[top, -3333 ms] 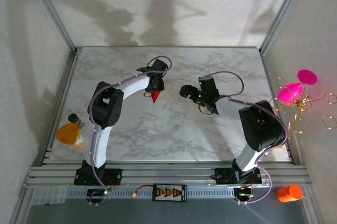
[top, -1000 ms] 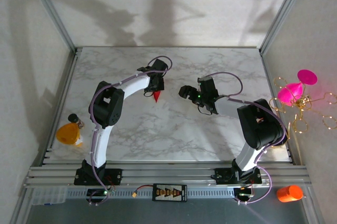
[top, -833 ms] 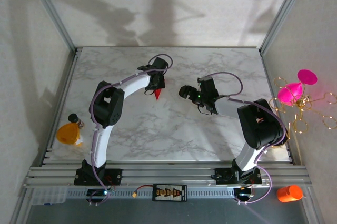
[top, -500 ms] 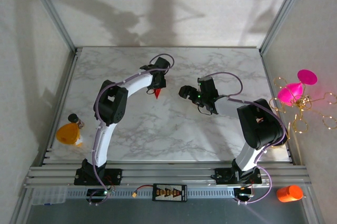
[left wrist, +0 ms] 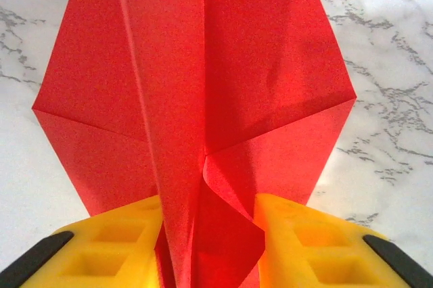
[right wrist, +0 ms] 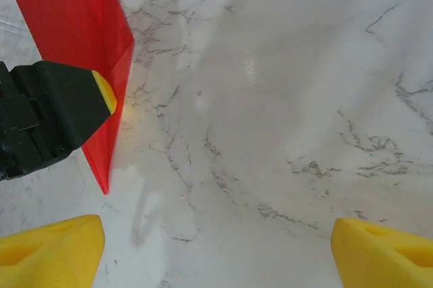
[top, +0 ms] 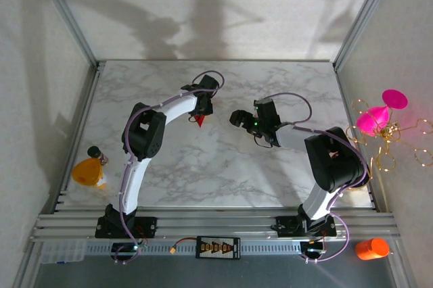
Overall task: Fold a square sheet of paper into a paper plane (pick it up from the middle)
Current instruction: Move the paper plane to the top-center of the table.
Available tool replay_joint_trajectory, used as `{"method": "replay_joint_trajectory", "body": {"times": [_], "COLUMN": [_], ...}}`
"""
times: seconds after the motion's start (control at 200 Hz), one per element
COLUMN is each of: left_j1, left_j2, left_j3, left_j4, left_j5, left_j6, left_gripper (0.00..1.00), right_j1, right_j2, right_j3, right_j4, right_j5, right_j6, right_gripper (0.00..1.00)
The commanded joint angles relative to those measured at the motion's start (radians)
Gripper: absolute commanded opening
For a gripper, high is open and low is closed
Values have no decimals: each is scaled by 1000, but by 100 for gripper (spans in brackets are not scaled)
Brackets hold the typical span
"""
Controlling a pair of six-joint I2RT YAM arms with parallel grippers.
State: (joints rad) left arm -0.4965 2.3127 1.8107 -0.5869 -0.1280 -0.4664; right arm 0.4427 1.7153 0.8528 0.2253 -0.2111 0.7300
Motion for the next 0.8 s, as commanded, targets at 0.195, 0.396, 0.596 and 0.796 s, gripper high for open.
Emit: {"method": "replay_joint_trajectory", "body": {"times": [0.195,0.396,0.596,0.796], "left_j1": [-2,9,21,26], "left_j2": [40,53,87,117], "left_j3": [13,16,67,107], "left_j4": [-5,45,74,66], "left_j5": [-14,5,11,17], "left_j6": [67,121,162,145], "left_gripper": [38,39,39,40], "right_j1": [-7,-6,-8,-8], "right_j2": [11,16,24,26], "right_j3": [17,20,26,31], "right_j4": [16,14,14,11], "right_j5": [-11,-13,-13,-11], "right_j6": [12,13,14,16], "right_gripper": [87,87,87,87]}}
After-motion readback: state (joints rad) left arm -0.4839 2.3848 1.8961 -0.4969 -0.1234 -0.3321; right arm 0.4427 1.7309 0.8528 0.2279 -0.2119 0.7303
